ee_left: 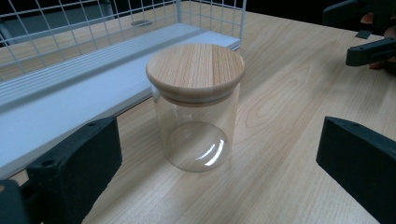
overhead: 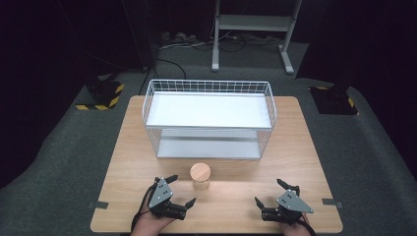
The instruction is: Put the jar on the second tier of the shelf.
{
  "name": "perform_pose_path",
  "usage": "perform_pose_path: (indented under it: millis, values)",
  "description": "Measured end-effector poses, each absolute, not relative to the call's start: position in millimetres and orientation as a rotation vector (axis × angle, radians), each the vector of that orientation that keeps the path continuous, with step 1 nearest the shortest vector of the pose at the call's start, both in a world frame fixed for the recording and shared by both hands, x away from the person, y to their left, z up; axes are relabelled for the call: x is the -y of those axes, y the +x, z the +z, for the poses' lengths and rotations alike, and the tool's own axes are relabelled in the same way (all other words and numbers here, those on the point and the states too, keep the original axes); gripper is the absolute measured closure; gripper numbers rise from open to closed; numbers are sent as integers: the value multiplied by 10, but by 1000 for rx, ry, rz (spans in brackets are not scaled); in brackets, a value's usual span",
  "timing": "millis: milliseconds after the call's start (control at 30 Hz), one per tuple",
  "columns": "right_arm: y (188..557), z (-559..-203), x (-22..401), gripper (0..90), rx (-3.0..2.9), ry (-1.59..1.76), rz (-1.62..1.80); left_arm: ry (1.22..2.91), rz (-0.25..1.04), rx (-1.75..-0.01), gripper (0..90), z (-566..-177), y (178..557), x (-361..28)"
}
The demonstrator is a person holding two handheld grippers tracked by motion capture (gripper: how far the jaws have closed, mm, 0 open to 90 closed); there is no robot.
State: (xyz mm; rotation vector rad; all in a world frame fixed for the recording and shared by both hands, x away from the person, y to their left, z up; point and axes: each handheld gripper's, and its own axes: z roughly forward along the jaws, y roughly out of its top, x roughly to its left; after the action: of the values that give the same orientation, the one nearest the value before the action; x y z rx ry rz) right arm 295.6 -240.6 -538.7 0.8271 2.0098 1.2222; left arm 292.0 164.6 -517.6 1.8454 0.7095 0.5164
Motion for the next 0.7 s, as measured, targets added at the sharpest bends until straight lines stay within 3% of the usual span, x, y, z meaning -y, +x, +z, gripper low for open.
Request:
perform_pose_path:
  millis: [700]
  values:
    - [2954, -5386, 2411, 0, -2010, 827, 1231, 1831, 537, -714, 8, -5224, 3121, -1515]
